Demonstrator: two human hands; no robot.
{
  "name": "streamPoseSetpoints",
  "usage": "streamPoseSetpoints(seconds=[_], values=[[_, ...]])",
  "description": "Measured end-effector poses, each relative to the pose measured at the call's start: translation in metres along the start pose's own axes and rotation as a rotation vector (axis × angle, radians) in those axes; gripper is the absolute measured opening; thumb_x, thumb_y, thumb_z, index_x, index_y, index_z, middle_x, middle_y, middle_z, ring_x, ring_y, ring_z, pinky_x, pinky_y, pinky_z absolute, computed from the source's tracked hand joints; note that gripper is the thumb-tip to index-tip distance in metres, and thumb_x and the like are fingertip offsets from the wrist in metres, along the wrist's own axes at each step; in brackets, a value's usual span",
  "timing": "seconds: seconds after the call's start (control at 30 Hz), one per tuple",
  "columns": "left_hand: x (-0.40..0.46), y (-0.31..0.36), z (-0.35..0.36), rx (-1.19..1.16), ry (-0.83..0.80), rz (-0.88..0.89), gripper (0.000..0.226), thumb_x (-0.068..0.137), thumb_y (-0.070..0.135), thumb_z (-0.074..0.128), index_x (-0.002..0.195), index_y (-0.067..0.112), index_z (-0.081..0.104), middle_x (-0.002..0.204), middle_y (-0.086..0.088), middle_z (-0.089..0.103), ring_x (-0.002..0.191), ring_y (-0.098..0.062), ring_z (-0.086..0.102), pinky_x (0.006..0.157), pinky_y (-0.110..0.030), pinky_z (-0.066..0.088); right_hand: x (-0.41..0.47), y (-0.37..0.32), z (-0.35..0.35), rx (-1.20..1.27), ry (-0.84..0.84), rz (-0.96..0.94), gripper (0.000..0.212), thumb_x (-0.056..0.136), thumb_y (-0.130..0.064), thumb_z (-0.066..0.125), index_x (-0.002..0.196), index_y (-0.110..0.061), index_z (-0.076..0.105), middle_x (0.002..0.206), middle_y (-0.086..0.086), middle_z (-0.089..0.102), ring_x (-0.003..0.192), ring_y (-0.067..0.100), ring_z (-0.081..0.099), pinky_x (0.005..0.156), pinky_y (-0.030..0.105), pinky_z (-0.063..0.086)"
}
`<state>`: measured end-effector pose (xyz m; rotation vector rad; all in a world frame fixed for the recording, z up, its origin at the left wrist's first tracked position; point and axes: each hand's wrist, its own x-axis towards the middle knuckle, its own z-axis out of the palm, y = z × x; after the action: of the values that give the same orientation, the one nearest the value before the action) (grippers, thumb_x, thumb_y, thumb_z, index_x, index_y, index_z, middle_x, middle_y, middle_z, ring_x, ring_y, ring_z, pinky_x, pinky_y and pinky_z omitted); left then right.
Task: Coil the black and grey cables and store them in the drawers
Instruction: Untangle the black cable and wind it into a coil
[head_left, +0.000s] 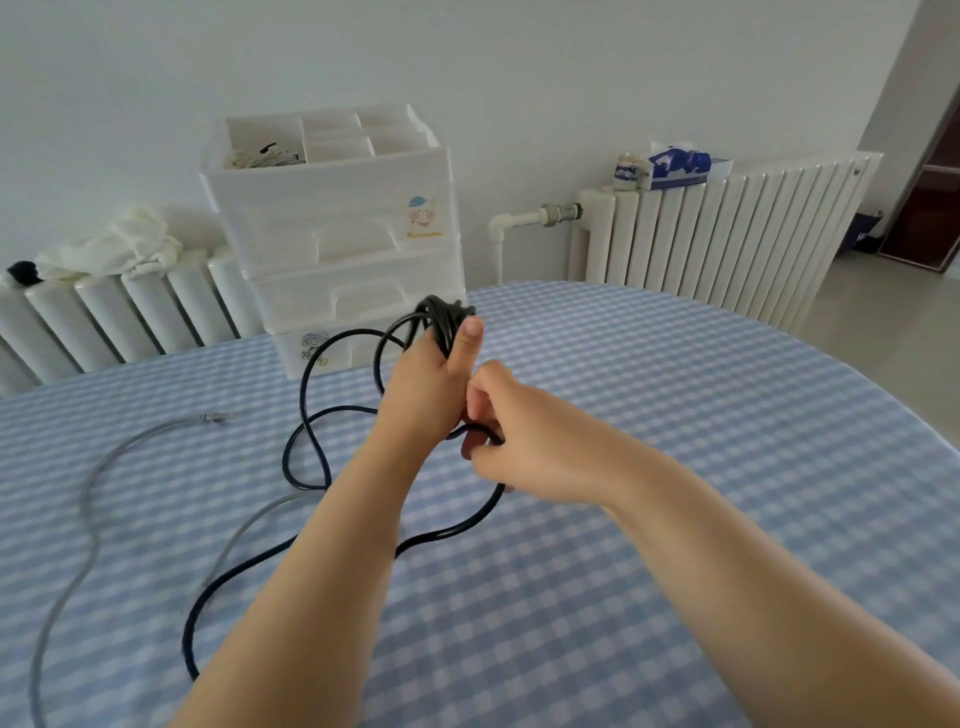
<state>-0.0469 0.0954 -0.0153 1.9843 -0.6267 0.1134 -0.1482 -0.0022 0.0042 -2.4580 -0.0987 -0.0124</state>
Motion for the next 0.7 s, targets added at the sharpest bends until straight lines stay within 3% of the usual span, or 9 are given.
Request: streamPoseSetpoints(seconds=[0.1,0.17,0.23,0.33,0.43,0.5,0.53,0.6,0.7], values=[[-0.002,0.004,-0.003,-0.018,-0.169,-0.043,0.066,0.087,0.066,0.021,0.058,0.013,0.047,0.044,0.006,0.052,0.04,-0.003,0.049,0.049,-0.023,0.039,0.003,0.005,0.001,0.111,0.091,-0.023,0.015,0.098,-0.019,0.048,0.094,-0.03,0.037,0.085,-0.003,0.069,0.065,0.013,0.066,0.055,0.028,0.057],[-0.003,0.005,-0.007,-0.059,-0.263,-0.096,0.074,0.093,0.062,0.016,0.062,0.007,0.054,0.053,-0.005,0.06,0.046,-0.007,0.058,0.05,-0.021,0.048,0.007,0.006,0.003,0.103,0.152,-0.059,0.015,0.098,-0.023,0.05,0.096,-0.03,0.037,0.078,-0.006,0.069,0.061,0.008,0.062,0.049,0.023,0.052],[-0.005,0.004,-0.011,-0.051,-0.368,-0.104,0.083,0.091,0.067,0.01,0.061,0.004,0.056,0.053,-0.01,0.061,0.05,-0.016,0.06,0.06,-0.027,0.052,0.008,0.008,0.002,0.078,0.216,-0.081,0.018,0.095,-0.027,0.057,0.097,-0.029,0.038,0.066,-0.014,0.067,0.052,-0.001,0.055,0.047,0.013,0.04],[-0.007,0.002,-0.013,-0.079,-0.465,-0.133,0.089,0.087,0.072,0.006,0.062,0.0,0.052,0.046,-0.008,0.054,0.047,-0.017,0.055,0.067,-0.034,0.049,0.009,0.011,-0.002,0.068,0.305,-0.061,0.029,0.086,-0.035,0.068,0.097,-0.026,0.043,0.048,-0.028,0.056,0.046,-0.007,0.05,0.047,0.01,0.034],[-0.007,0.002,-0.011,-0.183,-0.555,-0.138,0.095,0.084,0.075,0.008,0.076,-0.005,0.058,0.048,-0.008,0.049,0.043,-0.017,0.049,0.058,-0.029,0.045,0.013,0.012,-0.003,0.262,0.294,-0.011,0.027,0.084,-0.028,0.071,0.092,-0.021,0.047,0.047,-0.015,0.06,0.044,-0.002,0.053,0.05,0.016,0.043],[-0.007,0.002,-0.009,-0.268,-0.596,-0.083,0.089,0.076,0.083,0.012,0.071,0.014,0.067,0.052,-0.013,0.047,0.043,-0.017,0.047,0.052,-0.025,0.043,0.014,0.013,-0.006,0.531,0.231,0.009,0.019,0.088,-0.019,0.068,0.093,-0.016,0.05,0.051,-0.004,0.059,0.054,0.013,0.063,0.056,0.03,0.056],[-0.008,0.002,-0.009,-0.303,-0.602,-0.048,0.081,0.07,0.087,0.015,0.062,0.024,0.065,0.053,-0.013,0.046,0.043,-0.017,0.046,0.052,-0.023,0.042,0.013,0.014,-0.009,0.692,0.173,0.017,0.013,0.091,-0.014,0.064,0.095,-0.014,0.051,0.055,0.0,0.059,0.058,0.02,0.065,0.053,0.03,0.055],[-0.007,0.001,-0.012,-0.356,-0.593,-0.031,0.07,0.061,0.092,0.024,0.054,0.031,0.059,0.051,-0.006,0.044,0.044,-0.017,0.044,0.051,-0.023,0.041,0.011,0.015,-0.015,0.984,0.063,0.046,0.008,0.094,-0.006,0.057,0.099,-0.012,0.055,0.066,0.004,0.061,0.052,0.014,0.059,0.043,0.02,0.044],[-0.006,0.0,-0.017,-0.357,-0.648,-0.041,0.063,0.055,0.093,0.041,0.057,0.032,0.058,0.047,0.002,0.043,0.042,-0.016,0.044,0.049,-0.022,0.04,0.012,0.021,-0.016,1.044,0.033,0.039,0.009,0.096,-0.007,0.053,0.1,-0.013,0.059,0.068,0.004,0.064,0.039,0.004,0.035,0.037,0.015,0.026]])
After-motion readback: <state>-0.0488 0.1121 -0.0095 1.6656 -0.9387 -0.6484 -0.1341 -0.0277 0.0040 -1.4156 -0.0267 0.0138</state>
